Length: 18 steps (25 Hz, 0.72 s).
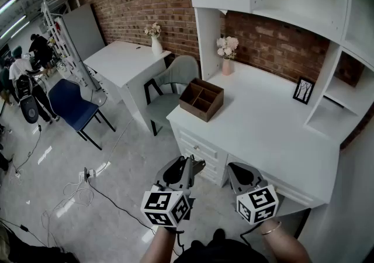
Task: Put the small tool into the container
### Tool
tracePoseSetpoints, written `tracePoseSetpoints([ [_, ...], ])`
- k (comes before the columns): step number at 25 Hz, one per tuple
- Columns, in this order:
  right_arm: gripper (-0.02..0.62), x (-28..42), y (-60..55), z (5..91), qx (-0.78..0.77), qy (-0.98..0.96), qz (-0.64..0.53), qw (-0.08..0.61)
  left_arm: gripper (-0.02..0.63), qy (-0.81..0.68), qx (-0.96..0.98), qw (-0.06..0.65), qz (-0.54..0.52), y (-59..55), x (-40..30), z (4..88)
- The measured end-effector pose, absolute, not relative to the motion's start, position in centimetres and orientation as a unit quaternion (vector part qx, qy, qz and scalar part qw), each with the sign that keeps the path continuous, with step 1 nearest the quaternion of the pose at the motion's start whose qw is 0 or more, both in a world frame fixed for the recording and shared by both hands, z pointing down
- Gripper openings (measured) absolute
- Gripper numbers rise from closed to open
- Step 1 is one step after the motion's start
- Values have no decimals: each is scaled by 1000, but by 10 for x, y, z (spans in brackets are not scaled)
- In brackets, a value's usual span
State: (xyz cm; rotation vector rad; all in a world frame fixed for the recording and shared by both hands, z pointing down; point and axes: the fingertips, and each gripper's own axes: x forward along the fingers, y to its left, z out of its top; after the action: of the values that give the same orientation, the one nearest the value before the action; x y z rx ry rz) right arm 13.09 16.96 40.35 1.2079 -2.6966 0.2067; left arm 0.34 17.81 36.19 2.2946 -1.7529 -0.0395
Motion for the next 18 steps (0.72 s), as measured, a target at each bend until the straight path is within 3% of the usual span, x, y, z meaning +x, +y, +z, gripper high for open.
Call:
tracePoseSetpoints([
  [18,3,146,148,404,418,-901,67,92,67,-610,783,121,-19,163,11,360],
])
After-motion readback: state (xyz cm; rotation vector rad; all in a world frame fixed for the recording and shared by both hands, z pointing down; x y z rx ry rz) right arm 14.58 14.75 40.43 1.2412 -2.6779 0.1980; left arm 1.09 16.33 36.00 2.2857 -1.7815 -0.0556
